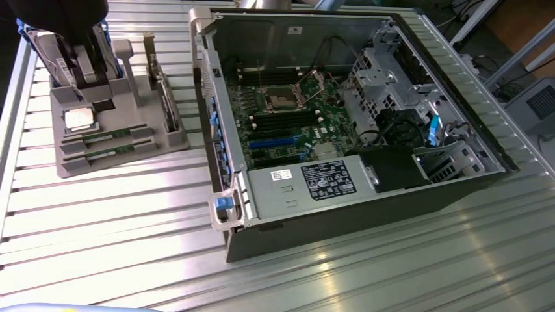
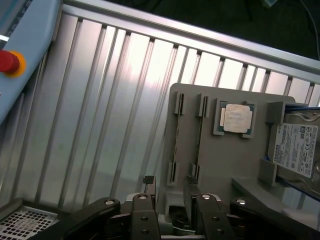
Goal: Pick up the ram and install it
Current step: 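Pick up the ram and move it above insertion slot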
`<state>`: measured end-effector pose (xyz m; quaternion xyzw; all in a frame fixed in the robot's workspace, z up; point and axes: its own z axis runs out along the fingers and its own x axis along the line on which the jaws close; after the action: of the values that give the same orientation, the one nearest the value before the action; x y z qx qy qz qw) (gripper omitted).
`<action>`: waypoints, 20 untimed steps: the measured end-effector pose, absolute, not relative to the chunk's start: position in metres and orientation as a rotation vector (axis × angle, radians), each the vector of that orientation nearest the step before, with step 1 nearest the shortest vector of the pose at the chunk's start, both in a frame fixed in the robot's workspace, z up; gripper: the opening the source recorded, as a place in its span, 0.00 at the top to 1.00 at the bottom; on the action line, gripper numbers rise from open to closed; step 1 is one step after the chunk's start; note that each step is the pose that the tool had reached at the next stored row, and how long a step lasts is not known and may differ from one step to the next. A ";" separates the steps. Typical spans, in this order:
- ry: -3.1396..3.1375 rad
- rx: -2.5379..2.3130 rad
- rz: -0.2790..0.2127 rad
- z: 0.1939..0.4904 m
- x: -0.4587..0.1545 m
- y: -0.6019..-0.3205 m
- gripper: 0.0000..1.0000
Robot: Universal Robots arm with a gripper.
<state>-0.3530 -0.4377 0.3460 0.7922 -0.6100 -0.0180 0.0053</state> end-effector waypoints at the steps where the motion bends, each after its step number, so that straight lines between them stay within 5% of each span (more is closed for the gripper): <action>1: -1.910 2.480 -0.056 0.345 -0.353 -0.438 0.64; 20: -1.910 2.480 -0.056 0.333 -0.353 -0.438 0.64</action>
<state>-0.3529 -0.4377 0.3329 0.7922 -0.6100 -0.0180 0.0053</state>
